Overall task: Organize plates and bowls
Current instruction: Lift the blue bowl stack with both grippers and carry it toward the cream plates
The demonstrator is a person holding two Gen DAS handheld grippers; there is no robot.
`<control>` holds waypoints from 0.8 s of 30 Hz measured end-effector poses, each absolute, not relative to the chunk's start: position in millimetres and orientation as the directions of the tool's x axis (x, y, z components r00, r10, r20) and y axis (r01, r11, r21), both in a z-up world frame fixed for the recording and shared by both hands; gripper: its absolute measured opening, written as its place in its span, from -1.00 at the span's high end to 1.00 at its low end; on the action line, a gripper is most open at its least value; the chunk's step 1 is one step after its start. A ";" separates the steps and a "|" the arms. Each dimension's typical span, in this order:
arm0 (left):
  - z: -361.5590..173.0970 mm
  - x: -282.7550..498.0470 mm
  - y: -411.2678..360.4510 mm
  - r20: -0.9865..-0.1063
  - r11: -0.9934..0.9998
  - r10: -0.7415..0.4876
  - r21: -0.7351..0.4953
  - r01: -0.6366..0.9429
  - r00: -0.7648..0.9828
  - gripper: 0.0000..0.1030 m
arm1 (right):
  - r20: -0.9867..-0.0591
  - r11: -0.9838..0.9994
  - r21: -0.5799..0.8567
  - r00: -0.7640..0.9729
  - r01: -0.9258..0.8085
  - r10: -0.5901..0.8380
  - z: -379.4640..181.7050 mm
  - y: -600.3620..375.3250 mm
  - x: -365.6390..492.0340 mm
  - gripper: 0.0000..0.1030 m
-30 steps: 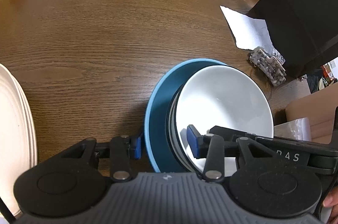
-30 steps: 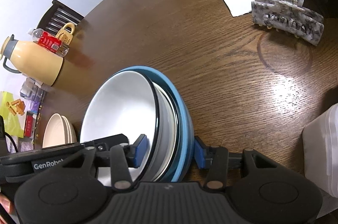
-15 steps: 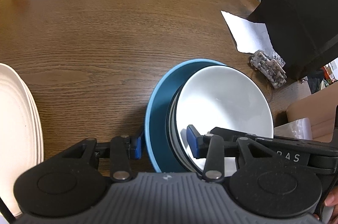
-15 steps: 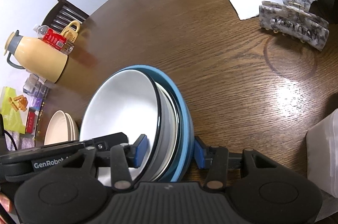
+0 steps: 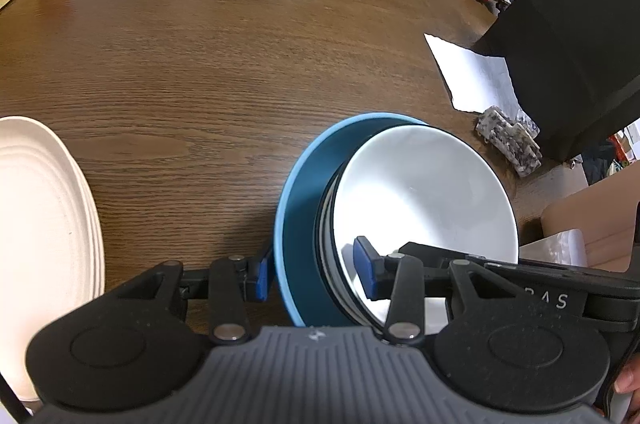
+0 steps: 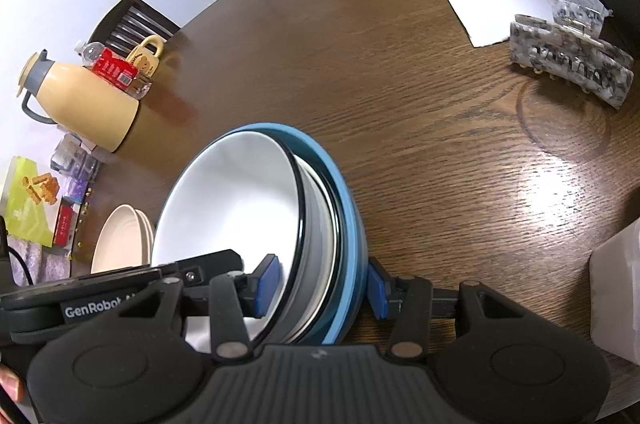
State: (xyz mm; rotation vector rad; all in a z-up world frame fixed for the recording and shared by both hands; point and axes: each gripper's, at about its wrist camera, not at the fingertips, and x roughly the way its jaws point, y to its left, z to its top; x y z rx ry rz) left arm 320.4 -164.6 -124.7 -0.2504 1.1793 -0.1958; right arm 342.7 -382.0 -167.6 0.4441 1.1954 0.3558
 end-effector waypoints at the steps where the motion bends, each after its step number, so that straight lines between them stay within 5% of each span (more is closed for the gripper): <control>1: -124.3 320.0 -164.6 -0.885 0.956 -0.280 -0.294 0.019 0.371 0.21 | -0.807 0.860 0.509 0.329 -0.034 0.491 -167.0 -381.0 342.5 0.11; 24: -111.0 307.3 -131.8 -0.876 0.954 -0.261 -0.299 -0.031 0.405 0.21 | -0.799 0.856 0.509 0.318 -0.093 0.510 -151.1 -346.5 341.2 0.11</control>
